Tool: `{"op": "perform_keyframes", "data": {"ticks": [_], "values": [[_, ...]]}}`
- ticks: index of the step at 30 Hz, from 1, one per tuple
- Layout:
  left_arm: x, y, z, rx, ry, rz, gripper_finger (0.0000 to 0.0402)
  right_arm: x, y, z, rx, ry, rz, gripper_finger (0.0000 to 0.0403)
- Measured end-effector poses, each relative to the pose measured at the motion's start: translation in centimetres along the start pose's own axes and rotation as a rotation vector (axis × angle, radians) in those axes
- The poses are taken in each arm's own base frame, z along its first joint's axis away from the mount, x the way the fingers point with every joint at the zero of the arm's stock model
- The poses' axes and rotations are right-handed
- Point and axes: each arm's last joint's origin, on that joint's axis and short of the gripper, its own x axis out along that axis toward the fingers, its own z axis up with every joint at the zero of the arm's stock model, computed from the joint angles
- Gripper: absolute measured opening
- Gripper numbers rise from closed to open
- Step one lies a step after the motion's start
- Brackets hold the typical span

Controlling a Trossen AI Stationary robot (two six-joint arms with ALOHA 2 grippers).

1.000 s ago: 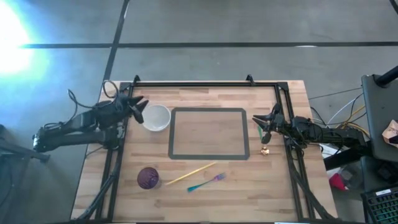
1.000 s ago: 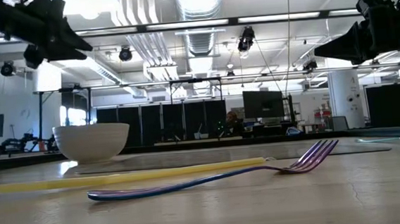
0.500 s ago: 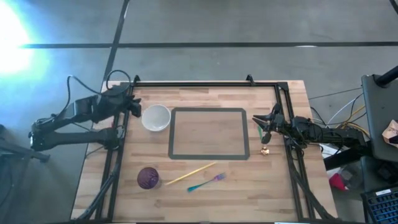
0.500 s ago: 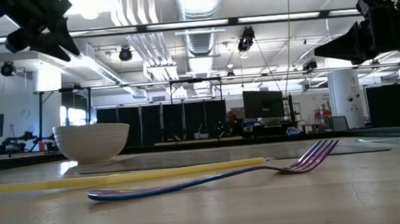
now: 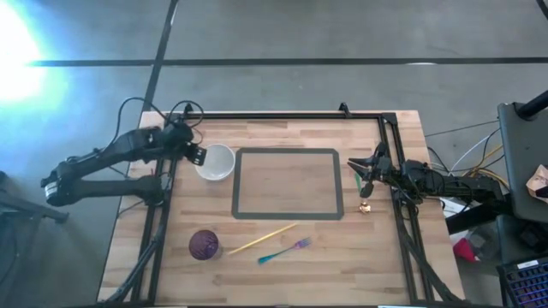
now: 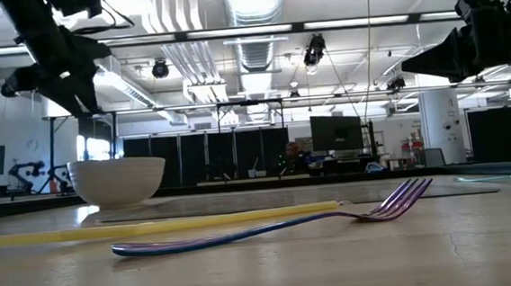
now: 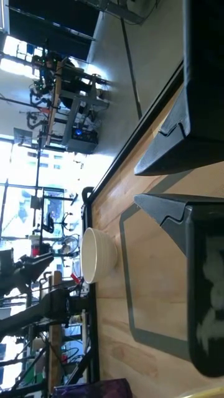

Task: Pick & Place Utensil
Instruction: Put the white bowl in the center of the brown placemat

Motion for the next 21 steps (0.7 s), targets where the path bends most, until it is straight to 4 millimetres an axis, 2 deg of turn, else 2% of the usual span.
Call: {"op": "perform_keyframes", "data": {"ticks": [14, 21], "values": [[3.6, -0.3, -1.0, 0.012, 0.150, 0.105, 0.0175, 0.0, 0.0, 0.0, 0.000, 0.000, 0.000, 0.0052], [5.4, -0.9, -1.3, 0.026, 0.223, 0.093, 0.0175, 0.0, 0.0, 0.0, 0.000, 0.000, -0.001, 0.0052]]}}
